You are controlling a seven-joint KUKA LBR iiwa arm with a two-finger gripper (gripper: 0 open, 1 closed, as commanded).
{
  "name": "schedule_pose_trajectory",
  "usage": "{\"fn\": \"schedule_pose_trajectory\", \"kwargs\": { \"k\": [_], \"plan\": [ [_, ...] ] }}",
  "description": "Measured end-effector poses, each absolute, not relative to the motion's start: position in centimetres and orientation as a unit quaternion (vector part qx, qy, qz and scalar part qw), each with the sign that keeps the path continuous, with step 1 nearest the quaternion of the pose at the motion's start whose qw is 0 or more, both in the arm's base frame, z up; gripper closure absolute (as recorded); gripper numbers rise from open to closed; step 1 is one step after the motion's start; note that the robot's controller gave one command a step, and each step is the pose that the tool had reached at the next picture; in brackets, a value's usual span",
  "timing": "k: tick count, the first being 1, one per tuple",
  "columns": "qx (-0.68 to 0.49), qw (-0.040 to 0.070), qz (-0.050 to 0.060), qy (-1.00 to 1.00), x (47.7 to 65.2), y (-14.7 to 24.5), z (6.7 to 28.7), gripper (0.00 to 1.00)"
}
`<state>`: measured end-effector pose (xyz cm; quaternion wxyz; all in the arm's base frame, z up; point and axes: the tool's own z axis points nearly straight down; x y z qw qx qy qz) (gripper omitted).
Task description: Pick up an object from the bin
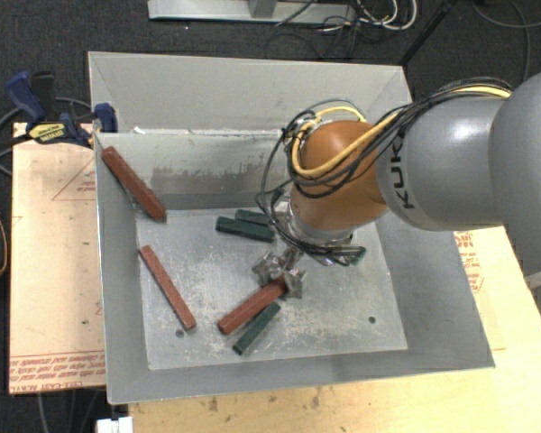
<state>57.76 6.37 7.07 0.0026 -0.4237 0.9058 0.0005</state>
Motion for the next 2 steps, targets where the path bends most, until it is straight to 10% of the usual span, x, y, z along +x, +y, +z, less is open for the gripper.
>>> {"fn": "schedule_pose_trajectory", "kwargs": {
  "k": [1,2],
  "plan": [
    [-0.423,0.002,0.001,0.906,57.74,6.35,7.05,0.0],
    [-0.423,0.002,0.001,0.906,57.78,6.34,7.11,1.0]
  ]
}}
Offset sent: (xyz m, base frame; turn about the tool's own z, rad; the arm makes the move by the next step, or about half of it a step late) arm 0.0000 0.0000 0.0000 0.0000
